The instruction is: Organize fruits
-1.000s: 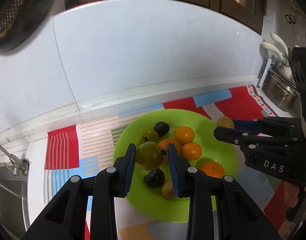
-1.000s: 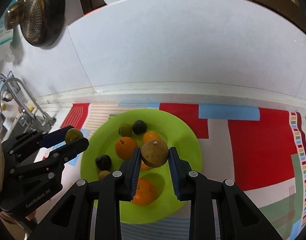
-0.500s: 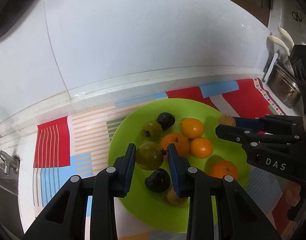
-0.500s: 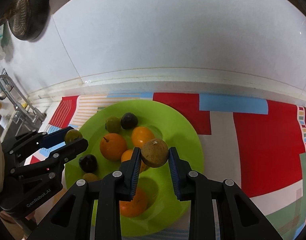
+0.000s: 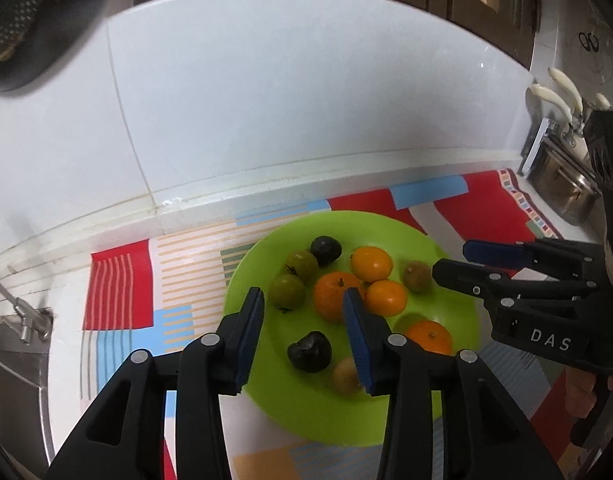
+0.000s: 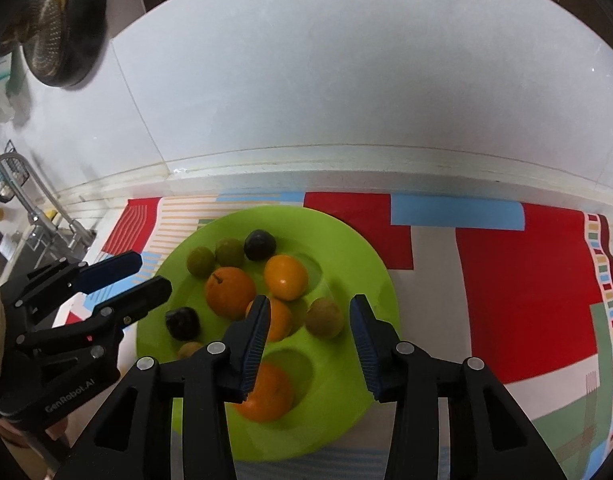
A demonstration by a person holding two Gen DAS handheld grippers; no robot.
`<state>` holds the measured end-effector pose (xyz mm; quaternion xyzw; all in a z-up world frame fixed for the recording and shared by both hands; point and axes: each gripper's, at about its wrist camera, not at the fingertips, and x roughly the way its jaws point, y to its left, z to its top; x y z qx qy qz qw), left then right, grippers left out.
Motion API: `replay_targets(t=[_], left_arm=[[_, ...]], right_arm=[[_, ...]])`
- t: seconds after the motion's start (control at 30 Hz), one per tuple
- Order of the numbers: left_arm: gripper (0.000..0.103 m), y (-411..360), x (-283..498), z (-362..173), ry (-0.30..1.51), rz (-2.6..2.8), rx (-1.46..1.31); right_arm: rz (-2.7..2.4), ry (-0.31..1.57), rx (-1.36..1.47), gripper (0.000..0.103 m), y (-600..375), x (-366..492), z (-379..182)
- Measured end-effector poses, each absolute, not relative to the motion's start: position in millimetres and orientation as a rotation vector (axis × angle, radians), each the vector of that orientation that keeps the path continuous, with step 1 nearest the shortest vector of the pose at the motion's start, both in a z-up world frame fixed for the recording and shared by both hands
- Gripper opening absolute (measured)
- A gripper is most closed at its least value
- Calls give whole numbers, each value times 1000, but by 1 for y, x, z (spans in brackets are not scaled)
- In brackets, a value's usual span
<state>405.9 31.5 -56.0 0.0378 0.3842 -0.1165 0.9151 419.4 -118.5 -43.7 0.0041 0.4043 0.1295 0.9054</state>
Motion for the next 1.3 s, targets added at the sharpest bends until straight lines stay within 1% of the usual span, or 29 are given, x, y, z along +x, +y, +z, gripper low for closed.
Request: replay_targets(t=[0.2, 0.27, 0.4, 0.53, 0.6, 0.67, 0.7, 0.8, 0.87, 0.93, 1.13, 1.2, 1.3], left_arm=[[44, 31, 381, -37, 754, -227, 64], [47, 31, 371, -29, 736, -217, 61], [54, 30, 348, -13, 698, -198, 63], [64, 28, 323, 0, 662, -176, 62], [66, 28, 309, 5, 648, -159, 58], [66, 27, 297, 9, 642, -150, 50], [67, 27, 291, 11, 638, -147, 45], [73, 27, 272, 17, 617, -123, 39], [74, 26, 260, 21, 606, -114, 40], [77, 25, 248, 24, 596, -110, 41], [81, 23, 212, 30, 580, -106, 39], [83, 22, 201, 31, 574, -107, 41], [84, 20, 186, 34, 564, -105, 41]], right_arm=[[270, 785, 20, 42, -121, 391, -25], [271, 761, 23, 42, -122, 379, -17], [273, 723, 23, 42, -124, 356, -4], [276, 693, 23, 42, -127, 333, 7], [276, 680, 25, 42, -129, 321, 11], [272, 669, 26, 46, -131, 309, 15], [270, 662, 27, 49, -132, 303, 17], [265, 644, 19, 50, -134, 285, 22], [261, 634, 13, 51, -135, 271, 25], [255, 622, 9, 58, -136, 259, 27], [243, 597, 7, 59, -141, 221, 33], [238, 590, 7, 65, -143, 209, 35], [228, 573, -1, 65, -144, 191, 38]])
